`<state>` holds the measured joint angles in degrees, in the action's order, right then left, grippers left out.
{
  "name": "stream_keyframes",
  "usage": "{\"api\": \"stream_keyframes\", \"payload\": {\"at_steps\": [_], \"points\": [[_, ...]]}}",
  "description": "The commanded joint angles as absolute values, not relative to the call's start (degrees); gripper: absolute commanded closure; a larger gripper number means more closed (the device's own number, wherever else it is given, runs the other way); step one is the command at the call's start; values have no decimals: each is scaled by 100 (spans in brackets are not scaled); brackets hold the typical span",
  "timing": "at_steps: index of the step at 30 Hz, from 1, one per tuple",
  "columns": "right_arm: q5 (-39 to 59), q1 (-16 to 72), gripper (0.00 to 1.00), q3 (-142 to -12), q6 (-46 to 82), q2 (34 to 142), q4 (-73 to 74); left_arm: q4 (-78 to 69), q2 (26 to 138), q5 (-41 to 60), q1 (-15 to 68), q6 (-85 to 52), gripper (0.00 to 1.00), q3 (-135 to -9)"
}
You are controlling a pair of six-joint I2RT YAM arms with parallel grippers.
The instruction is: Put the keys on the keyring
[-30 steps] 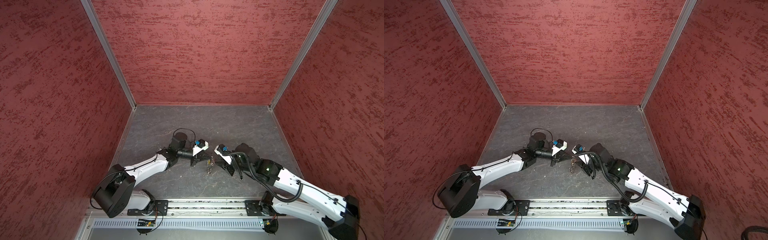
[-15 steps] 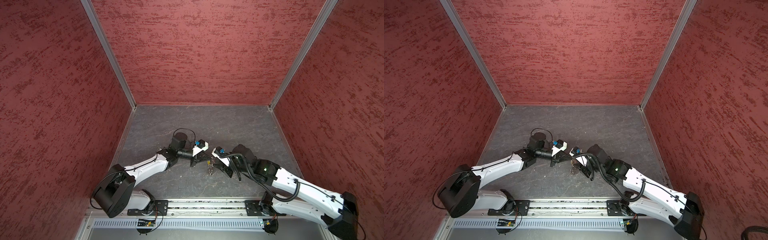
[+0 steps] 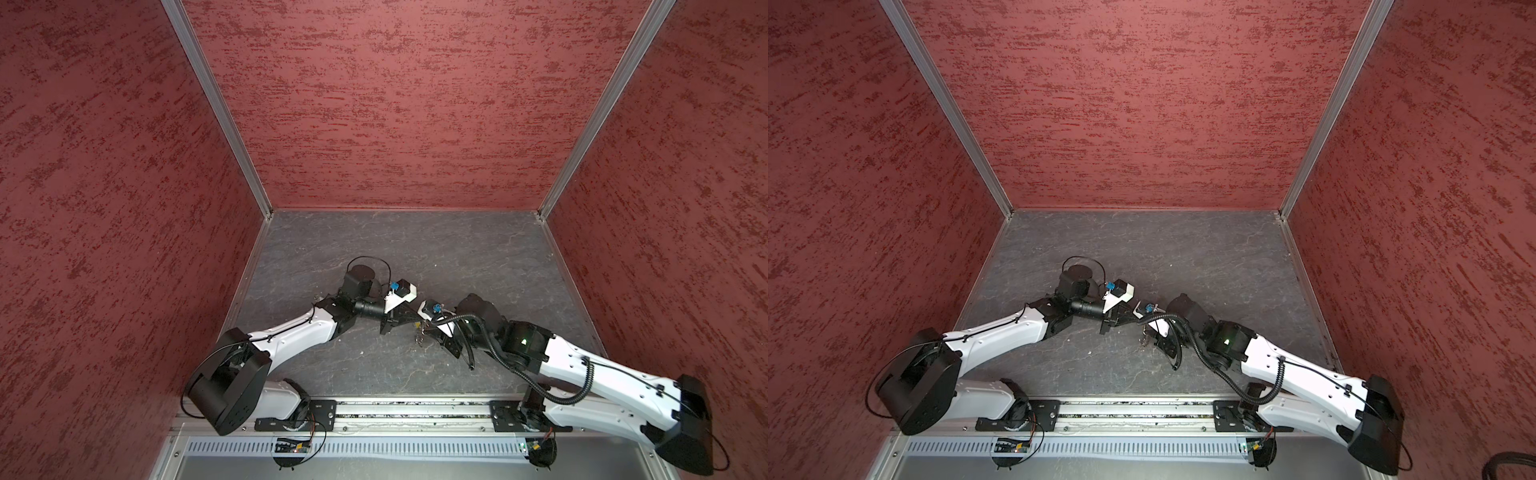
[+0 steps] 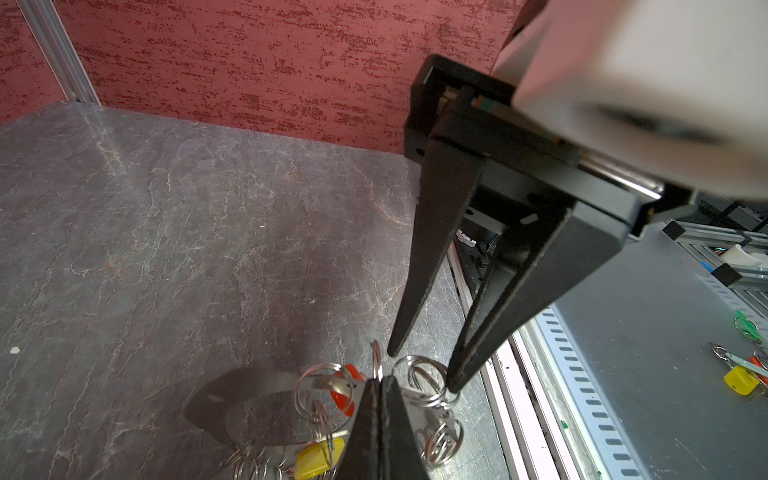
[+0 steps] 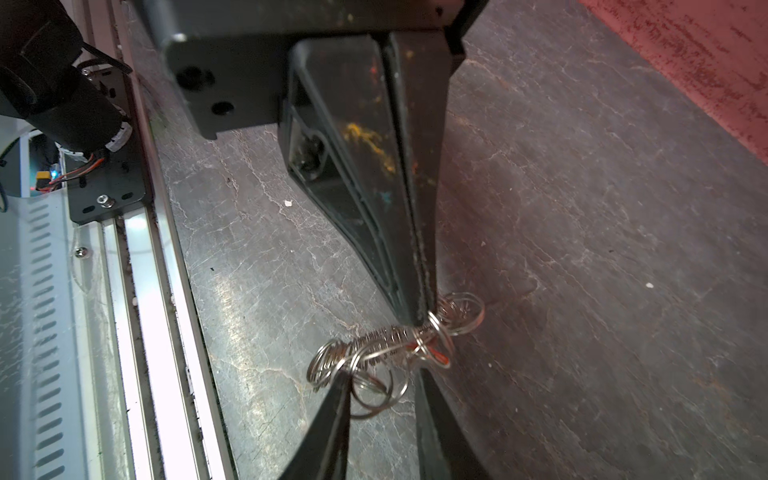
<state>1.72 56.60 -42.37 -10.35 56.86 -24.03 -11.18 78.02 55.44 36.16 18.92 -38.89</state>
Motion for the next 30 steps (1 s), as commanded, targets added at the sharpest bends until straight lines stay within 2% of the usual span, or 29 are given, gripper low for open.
{"api": "stream_keyframes", "payload": {"at_steps": [1,11,25,30], "points": [[-390,5738,74,-4269,-1173,5665,-2172,-1062,7853,5807,3621,1942,100,-4080],[-627,5775,78,-4330,-1205,5642,-2289,-1011,7898,5844,3615,1978,100,-4114],[-321,5797,84,-4338,-1371,5619,-2518,-970,7875,5880,3614,1978,100,-4114],[-260,5817,90,-4449,-1370,5651,-2648,-906,7889,5881,3621,2005,100,-4140]]}}
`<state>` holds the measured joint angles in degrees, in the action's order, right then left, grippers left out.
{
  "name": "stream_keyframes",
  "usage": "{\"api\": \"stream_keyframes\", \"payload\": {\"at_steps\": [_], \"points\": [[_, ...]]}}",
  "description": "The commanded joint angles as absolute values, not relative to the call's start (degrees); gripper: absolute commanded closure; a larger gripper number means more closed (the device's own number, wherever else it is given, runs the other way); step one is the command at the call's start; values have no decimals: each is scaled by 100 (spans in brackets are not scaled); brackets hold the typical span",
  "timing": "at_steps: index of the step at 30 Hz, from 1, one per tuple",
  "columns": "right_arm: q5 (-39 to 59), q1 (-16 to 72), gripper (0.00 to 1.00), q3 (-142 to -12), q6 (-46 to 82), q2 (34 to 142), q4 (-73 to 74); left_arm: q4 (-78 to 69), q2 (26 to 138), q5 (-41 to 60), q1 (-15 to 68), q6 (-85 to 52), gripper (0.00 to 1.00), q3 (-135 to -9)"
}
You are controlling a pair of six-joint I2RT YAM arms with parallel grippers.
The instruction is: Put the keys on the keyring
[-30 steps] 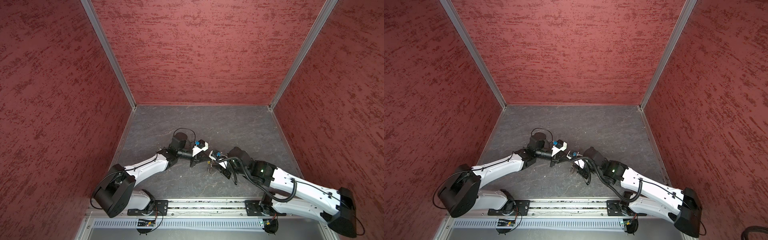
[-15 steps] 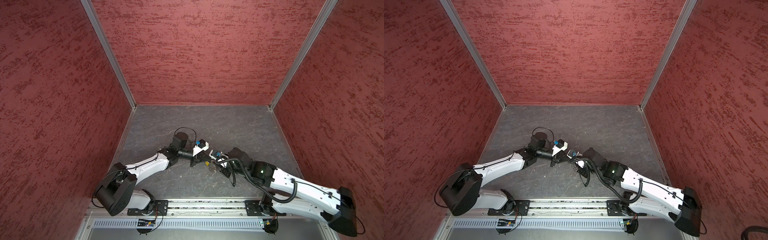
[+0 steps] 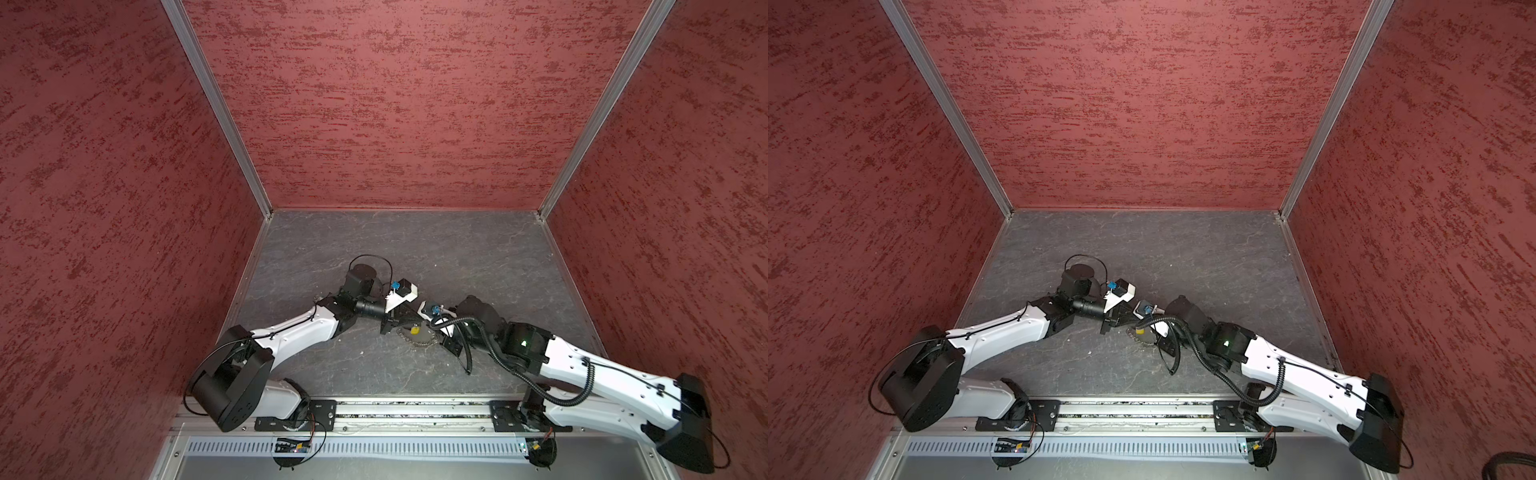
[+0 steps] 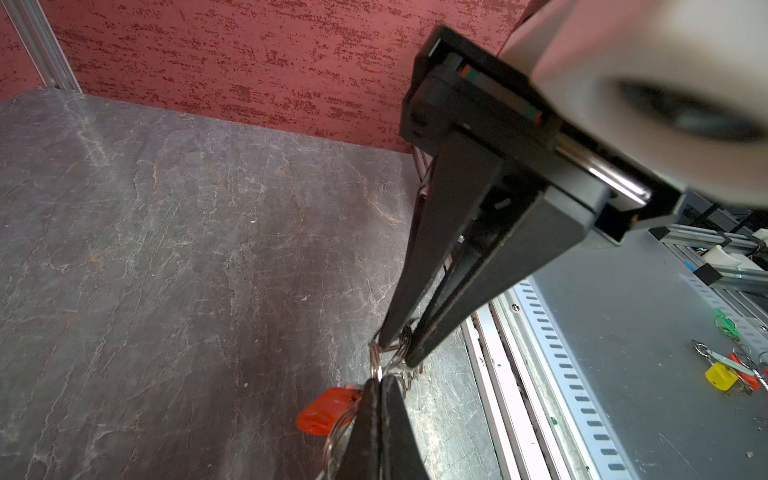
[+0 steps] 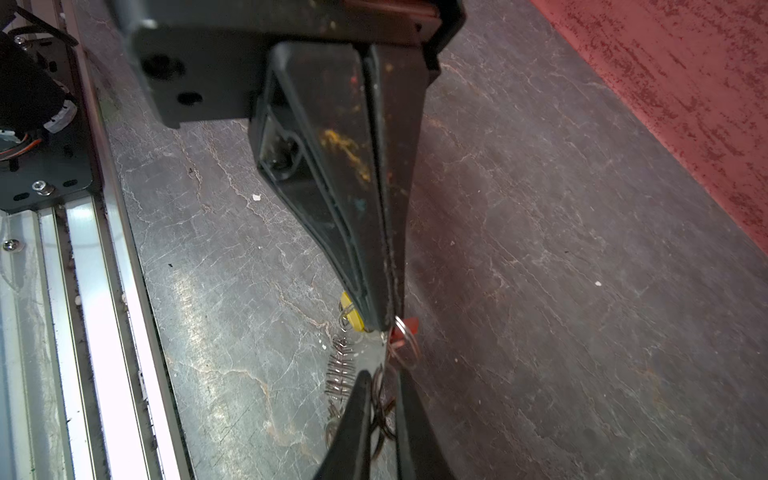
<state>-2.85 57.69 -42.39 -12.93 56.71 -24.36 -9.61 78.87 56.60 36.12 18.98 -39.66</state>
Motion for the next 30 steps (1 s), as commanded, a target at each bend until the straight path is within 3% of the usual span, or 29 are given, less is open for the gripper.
{"api": "stream_keyframes", "payload": {"at_steps": [1,23,30], "points": [[-247,5823,91,-4464,-1371,5664,-2670,-883,7897,5880,3626,2020,100,-4146],[271,5836,100,-4647,-817,5619,-2520,-861,7972,5480,3621,1942,98,-4219],[242,5728,100,-4505,-467,5421,-2115,-968,8072,5378,3383,1405,83,-4281]]}}
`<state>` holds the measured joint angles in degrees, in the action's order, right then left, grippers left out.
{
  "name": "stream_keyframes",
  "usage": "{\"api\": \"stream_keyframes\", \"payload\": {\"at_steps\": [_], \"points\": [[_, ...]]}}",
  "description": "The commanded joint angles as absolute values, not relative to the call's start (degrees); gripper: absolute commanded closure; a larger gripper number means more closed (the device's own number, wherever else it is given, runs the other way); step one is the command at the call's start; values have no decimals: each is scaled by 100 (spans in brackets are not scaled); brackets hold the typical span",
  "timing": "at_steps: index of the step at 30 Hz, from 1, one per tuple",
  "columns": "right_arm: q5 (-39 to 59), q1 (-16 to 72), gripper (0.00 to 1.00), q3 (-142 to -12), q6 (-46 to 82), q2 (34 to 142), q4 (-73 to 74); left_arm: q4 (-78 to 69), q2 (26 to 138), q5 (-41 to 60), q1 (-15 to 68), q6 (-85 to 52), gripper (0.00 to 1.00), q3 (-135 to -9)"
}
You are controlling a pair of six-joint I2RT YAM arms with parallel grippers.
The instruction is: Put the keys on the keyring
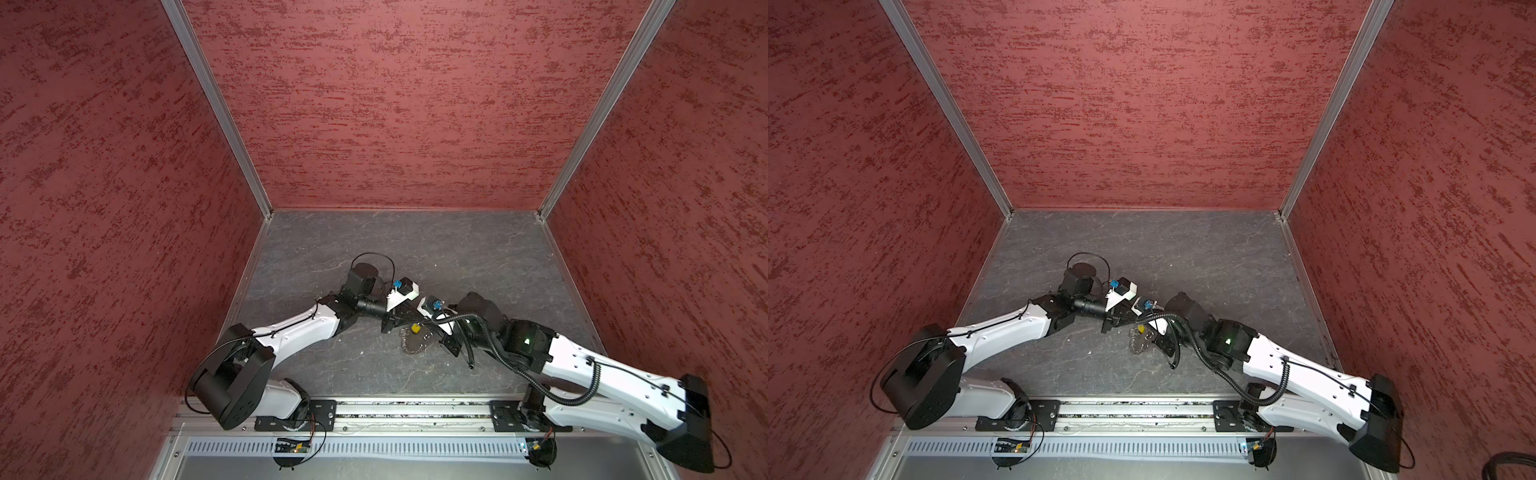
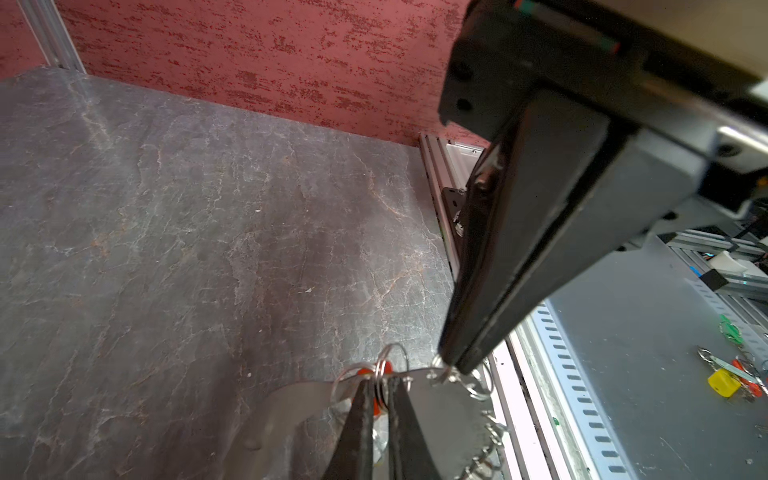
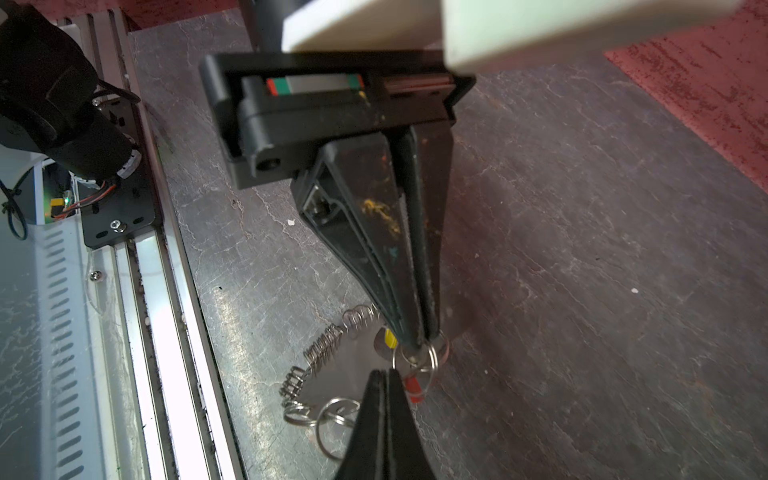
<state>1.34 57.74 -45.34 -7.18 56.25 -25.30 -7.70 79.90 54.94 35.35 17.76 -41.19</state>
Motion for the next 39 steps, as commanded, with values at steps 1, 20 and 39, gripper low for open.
{"api": "stream_keyframes", "payload": {"at_steps": [1,20,39], "points": [[283,5683,100,-4469,-420,5368,-2035,-1059,8084,5377,3315,1271,80,-4260],[1384,5001,100,-3064,519,4581,843,-3057,7647,5951,3478,796,63,-3496],[1371,5001,100,-2585,591,4739,1992,-2450,7761,6530,3455,965,86,-3756]]}}
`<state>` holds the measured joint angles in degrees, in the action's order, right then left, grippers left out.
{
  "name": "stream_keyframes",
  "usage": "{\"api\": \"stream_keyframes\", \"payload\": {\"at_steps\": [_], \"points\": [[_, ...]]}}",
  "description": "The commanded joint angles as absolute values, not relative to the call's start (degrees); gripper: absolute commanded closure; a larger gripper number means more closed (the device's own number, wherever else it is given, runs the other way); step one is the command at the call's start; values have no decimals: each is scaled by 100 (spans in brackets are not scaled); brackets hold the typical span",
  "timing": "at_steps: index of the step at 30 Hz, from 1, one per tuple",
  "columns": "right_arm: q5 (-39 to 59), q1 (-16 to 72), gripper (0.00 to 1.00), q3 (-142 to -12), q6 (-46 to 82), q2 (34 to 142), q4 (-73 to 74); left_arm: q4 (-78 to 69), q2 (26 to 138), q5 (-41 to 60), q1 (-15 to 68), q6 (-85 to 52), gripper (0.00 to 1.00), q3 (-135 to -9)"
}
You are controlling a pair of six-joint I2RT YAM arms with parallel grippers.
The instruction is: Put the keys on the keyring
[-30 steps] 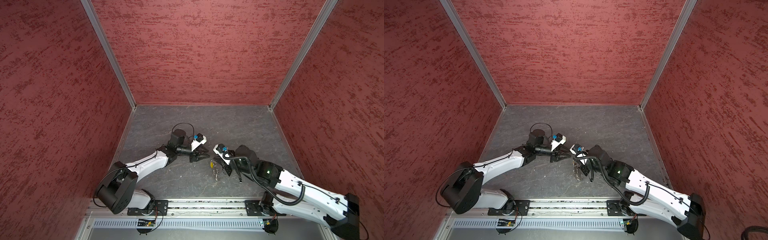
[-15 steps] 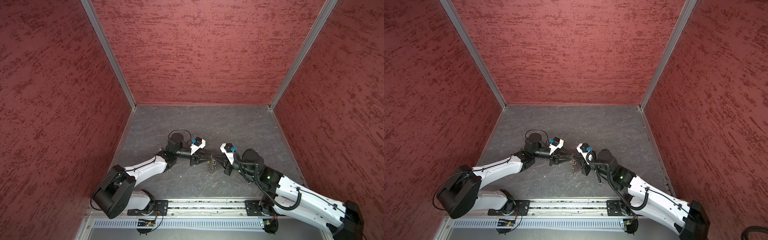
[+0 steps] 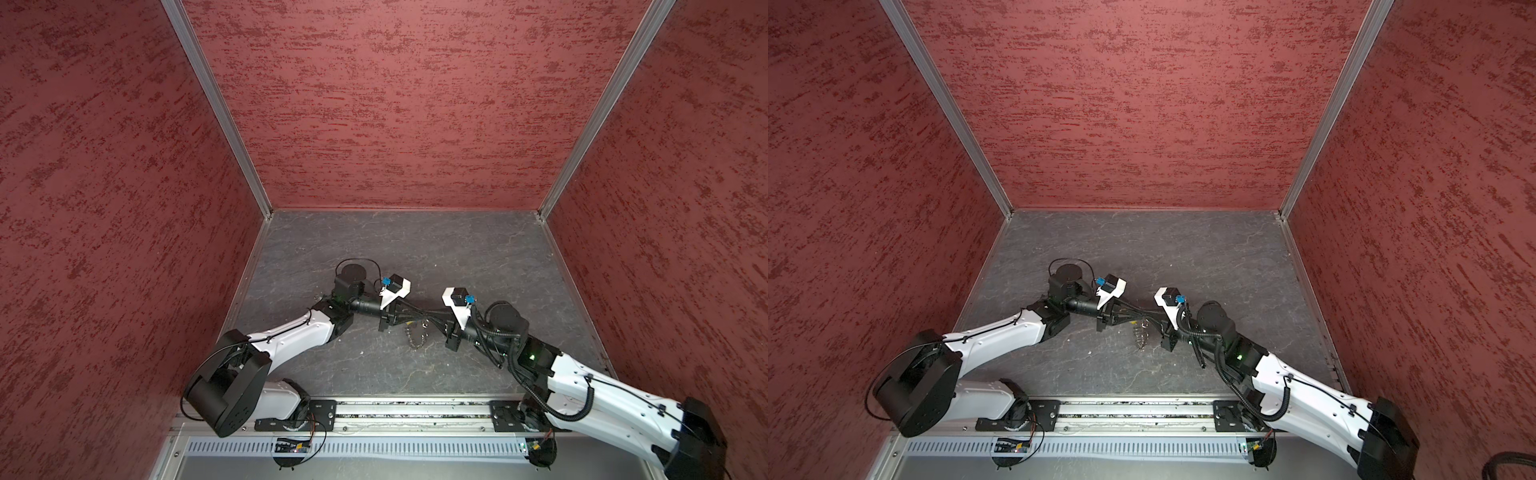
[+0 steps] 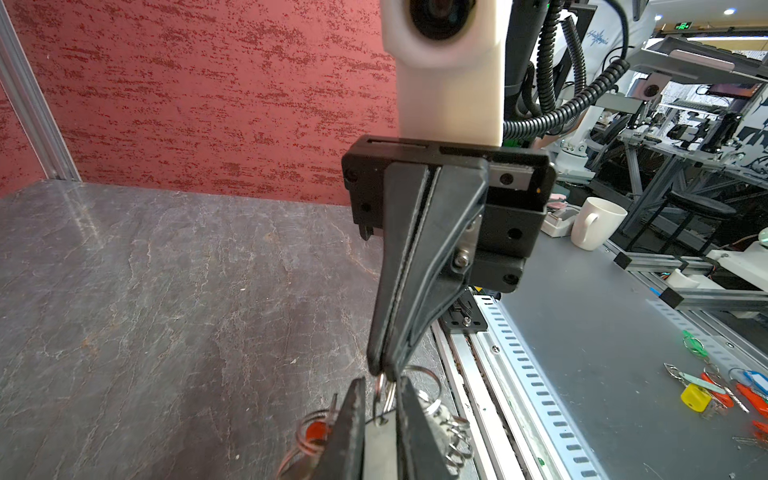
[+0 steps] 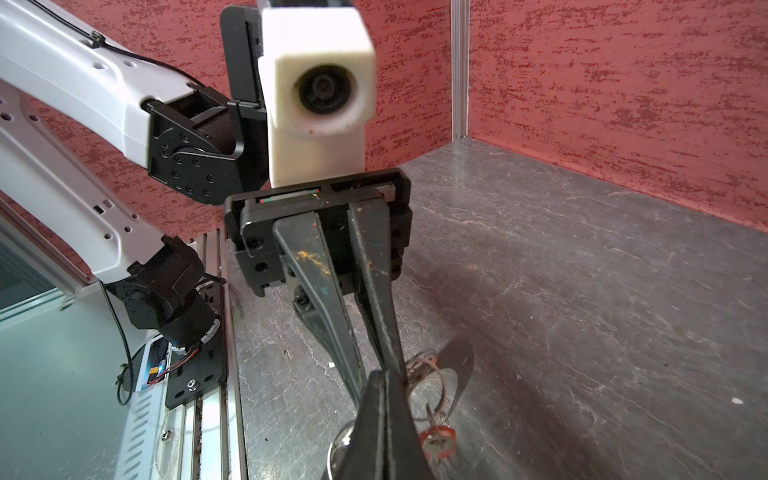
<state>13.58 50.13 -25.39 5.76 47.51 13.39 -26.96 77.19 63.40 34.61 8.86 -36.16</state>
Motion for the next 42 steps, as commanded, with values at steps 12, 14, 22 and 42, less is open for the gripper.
{"api": "stream_keyframes", "payload": {"at_steps": [12,14,22,42], "points": [[1367,5002,100,-2736,244,4608,1303,-1994,7695,6151,3445,1132,100,-3867],[1394,4993,100,-2824,161,4580,1016,-1940,7665,6073,3445,1165,100,-3873],[1277,4992,79,-3770,-468,4765,-1022,-815,7434,5577,3517,2001,100,-4061],[2080,4992,89,-4601,-1546,5607,-2487,57,7233,6052,3563,2992,100,-4213]]}}
